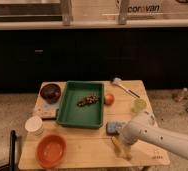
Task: Place banana in red bowl
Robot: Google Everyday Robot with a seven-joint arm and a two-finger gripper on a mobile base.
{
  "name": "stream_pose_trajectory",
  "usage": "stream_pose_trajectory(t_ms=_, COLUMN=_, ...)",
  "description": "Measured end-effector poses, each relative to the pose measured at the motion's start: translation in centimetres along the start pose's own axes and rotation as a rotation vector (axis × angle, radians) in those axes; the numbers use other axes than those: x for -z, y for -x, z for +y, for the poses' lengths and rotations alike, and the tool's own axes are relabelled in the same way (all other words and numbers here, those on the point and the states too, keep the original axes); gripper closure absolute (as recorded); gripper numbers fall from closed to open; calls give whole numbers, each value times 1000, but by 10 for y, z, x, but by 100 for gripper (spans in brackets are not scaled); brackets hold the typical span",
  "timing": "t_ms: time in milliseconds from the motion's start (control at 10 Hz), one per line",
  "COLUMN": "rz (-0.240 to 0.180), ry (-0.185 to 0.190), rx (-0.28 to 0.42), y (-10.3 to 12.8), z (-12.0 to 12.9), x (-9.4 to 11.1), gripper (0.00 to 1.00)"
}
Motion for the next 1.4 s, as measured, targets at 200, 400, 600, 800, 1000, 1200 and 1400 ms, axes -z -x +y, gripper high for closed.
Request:
stream_pose_trajectory(t_ms=200, rz=-1, ry=-15, rx=-18, y=-2, z=2, x=7, gripper=20)
stream_pose_trajectory(t_ms=400, rz=6, ry=-30, rx=-40, y=-1, z=3, x=12, gripper=20)
stream_pose_trajectory(t_ms=600, rz=26, ry=-36, rx=-93, y=-2, z=5, x=17, gripper=20)
stream_pose_trajectory(t_ms=800, rz=44, ry=-23, rx=-156, y=-4, z=11, x=18, gripper=20)
stream_pose_trajectory(t_ms=1000, rz=55, ry=-3, rx=-220, y=-3, z=19, x=18, gripper=20)
stream_pose_trajectory(t_ms=1200, rz=61, ry=15, rx=-269, y=-2, z=28, x=17, gripper=20)
stream_pose_trajectory(t_ms=1400, rz=64, ry=30, rx=-296, y=-4, z=35, x=12, gripper=20)
